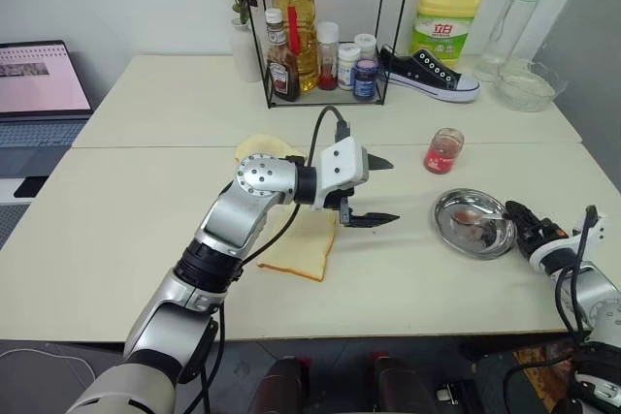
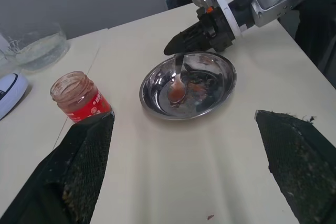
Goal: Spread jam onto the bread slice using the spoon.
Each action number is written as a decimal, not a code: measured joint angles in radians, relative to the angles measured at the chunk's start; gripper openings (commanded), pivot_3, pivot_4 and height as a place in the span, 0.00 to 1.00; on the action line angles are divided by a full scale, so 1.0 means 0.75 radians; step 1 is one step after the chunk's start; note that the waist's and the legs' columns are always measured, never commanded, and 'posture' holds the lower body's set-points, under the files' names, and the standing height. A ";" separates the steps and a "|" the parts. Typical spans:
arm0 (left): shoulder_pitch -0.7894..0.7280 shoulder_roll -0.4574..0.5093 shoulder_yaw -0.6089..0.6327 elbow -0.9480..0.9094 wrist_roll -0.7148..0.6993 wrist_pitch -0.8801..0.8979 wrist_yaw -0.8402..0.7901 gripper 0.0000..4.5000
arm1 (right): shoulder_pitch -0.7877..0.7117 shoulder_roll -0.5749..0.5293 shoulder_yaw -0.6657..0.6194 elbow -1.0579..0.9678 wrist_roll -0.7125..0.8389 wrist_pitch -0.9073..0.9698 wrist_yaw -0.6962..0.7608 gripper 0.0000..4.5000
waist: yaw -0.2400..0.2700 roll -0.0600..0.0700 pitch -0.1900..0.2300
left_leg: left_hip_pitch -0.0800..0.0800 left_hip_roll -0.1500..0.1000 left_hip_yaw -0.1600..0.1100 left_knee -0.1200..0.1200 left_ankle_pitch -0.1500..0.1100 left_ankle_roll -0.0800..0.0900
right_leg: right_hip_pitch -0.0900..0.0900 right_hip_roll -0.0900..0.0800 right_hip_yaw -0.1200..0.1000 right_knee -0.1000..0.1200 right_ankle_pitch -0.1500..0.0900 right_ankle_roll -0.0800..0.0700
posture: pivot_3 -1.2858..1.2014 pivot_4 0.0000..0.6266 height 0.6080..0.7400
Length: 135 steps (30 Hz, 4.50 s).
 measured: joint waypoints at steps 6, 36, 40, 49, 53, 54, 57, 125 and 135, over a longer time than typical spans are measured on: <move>0.000 0.002 0.010 0.002 -0.003 0.000 0.000 1.00 | -0.015 0.000 -0.021 -0.015 0.019 -0.001 0.027 0.01 | 0.003 0.001 0.000 | 0.000 -0.001 0.000 0.000 0.000 0.000 | 0.000 0.000 0.000 0.000 0.000 0.000 | 0.52 0.24 1.00; 0.000 0.002 0.011 0.029 -0.003 -0.010 0.005 1.00 | 0.038 -0.001 0.007 -0.038 -0.048 -0.010 0.024 0.33 | 0.003 0.001 0.000 | 0.000 -0.001 0.000 0.000 0.000 0.000 | 0.000 -0.001 0.000 0.000 0.000 0.000 | 0.52 0.24 1.00; 0.000 0.002 0.011 0.029 -0.003 -0.010 0.007 1.00 | 0.028 -0.001 -0.006 -0.040 -0.031 0.001 0.019 0.15 | 0.003 0.001 0.000 | 0.000 -0.001 0.000 0.000 0.000 0.000 | 0.000 -0.001 0.000 0.000 0.000 0.000 | 0.52 0.24 1.00; 0.001 0.009 0.017 0.028 -0.003 -0.011 0.008 1.00 | 0.000 0.010 -0.042 -0.030 0.022 0.003 0.025 0.00 | 0.007 0.001 -0.001 | 0.000 -0.001 -0.001 0.000 0.000 0.000 | 0.001 -0.001 0.000 0.000 0.000 0.000 | 0.52 0.24 1.00; 0.001 0.010 0.017 0.028 -0.003 -0.011 0.008 1.00 | 0.000 0.010 -0.041 -0.030 0.022 0.003 0.026 0.00 | 0.006 0.001 -0.001 | 0.000 -0.001 -0.001 0.000 0.000 0.000 | 0.000 -0.001 0.000 0.000 0.000 0.000 | 0.52 0.24 1.00; 0.001 0.010 0.018 0.028 -0.003 -0.011 0.008 1.00 | 0.001 0.010 -0.041 -0.030 0.022 0.003 0.026 0.00 | 0.006 0.001 -0.001 | 0.000 -0.001 -0.001 0.000 0.000 0.000 | 0.000 -0.001 0.000 0.000 0.000 0.000 | 0.52 0.24 1.00; 0.001 0.011 0.018 0.028 -0.003 -0.011 0.008 1.00 | 0.005 0.010 -0.038 -0.031 0.022 0.004 0.028 0.00 | 0.006 0.001 -0.001 | 0.000 -0.001 -0.001 0.000 0.000 0.000 | 0.000 -0.001 0.000 0.000 0.000 0.000 | 0.52 0.24 1.00; 0.003 0.021 0.018 0.028 -0.003 -0.020 0.012 1.00 | 0.012 0.017 -0.031 -0.034 0.009 0.001 -0.040 0.24 | 0.006 0.001 -0.001 | 0.000 -0.001 -0.001 0.000 0.000 0.000 | 0.000 -0.001 0.000 -0.001 0.000 0.000 | 0.52 0.24 1.00; 0.003 0.021 0.018 0.028 -0.002 -0.031 0.012 1.00 | 0.019 0.012 -0.033 -0.032 0.008 -0.011 -0.050 0.24 | 0.010 0.001 -0.001 | -0.001 -0.001 -0.001 0.000 0.000 0.000 | 0.000 -0.001 0.000 -0.001 0.000 0.000 | 0.52 0.24 1.00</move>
